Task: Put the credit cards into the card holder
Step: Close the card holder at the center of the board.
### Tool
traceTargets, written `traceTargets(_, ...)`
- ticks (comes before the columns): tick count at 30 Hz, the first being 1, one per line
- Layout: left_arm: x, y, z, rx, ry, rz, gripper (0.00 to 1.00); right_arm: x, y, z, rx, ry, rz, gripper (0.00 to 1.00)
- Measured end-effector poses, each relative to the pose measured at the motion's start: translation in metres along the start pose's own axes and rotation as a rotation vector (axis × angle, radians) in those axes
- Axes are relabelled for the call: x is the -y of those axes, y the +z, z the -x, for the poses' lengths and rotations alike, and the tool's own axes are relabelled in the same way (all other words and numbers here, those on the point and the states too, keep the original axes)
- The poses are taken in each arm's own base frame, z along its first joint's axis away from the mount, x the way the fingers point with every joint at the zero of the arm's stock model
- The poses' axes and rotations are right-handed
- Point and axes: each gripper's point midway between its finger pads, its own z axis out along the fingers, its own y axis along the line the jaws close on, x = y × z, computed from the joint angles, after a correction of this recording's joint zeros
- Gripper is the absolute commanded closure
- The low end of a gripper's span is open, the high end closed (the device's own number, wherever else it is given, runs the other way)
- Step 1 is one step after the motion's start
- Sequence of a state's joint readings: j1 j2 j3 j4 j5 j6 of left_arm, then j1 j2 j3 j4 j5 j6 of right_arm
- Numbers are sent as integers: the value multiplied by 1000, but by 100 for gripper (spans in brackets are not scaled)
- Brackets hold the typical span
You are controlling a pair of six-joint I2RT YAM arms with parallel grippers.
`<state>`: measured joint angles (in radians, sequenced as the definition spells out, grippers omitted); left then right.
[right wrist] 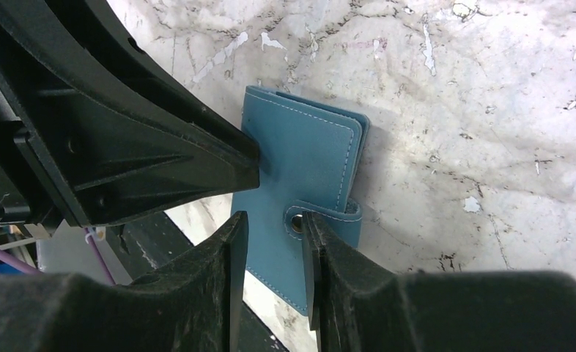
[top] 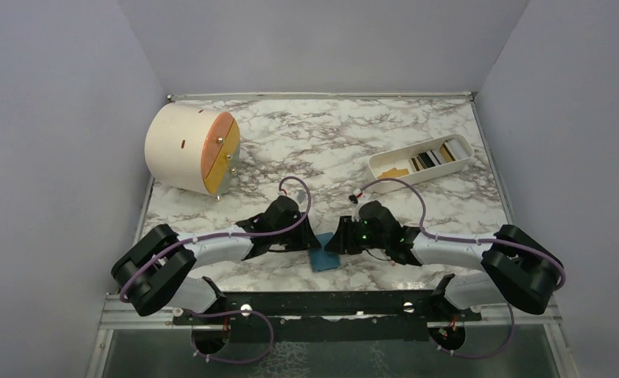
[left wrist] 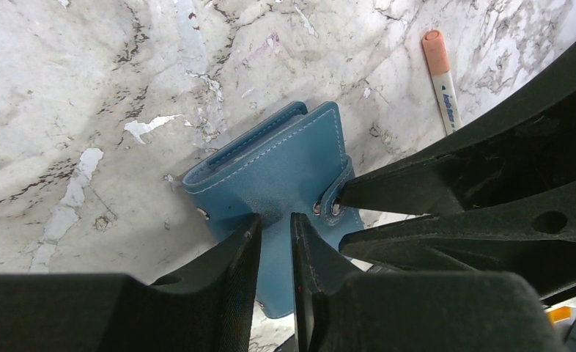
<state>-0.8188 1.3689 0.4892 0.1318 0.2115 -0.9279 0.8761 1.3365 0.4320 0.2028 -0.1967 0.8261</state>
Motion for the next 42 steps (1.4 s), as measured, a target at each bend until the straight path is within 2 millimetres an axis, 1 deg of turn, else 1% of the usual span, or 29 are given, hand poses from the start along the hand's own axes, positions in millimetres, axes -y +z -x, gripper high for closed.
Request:
traceTargets(5,0,0,-1,0,1,0,76,-2,-5,3,-4,-9,-15,67)
traceTargets(9,0,0,0,2,2,-2,76,-5,-16,15,42,-27,-38,72)
traceTargets(11,0,0,0,2,2,-2,76,-3,-18,16,49,-31,-54,75)
traceTargets(14,0,0,0,3,2,-1,76,2,-19,14,40,-33,-71,76)
traceTargets(19,0,0,0,3,2,-1,76,7,-14,9,22,-28,-84,76)
traceTargets(26,0,0,0,2,2,-2,76,14,-4,2,-5,-23,-97,79)
traceTargets(37,1,0,-1,1,4,-3,76,7,2,2,-8,-26,-53,80)
traceTargets(42,1,0,-1,0,5,-4,76,7,3,1,-10,-21,-45,82)
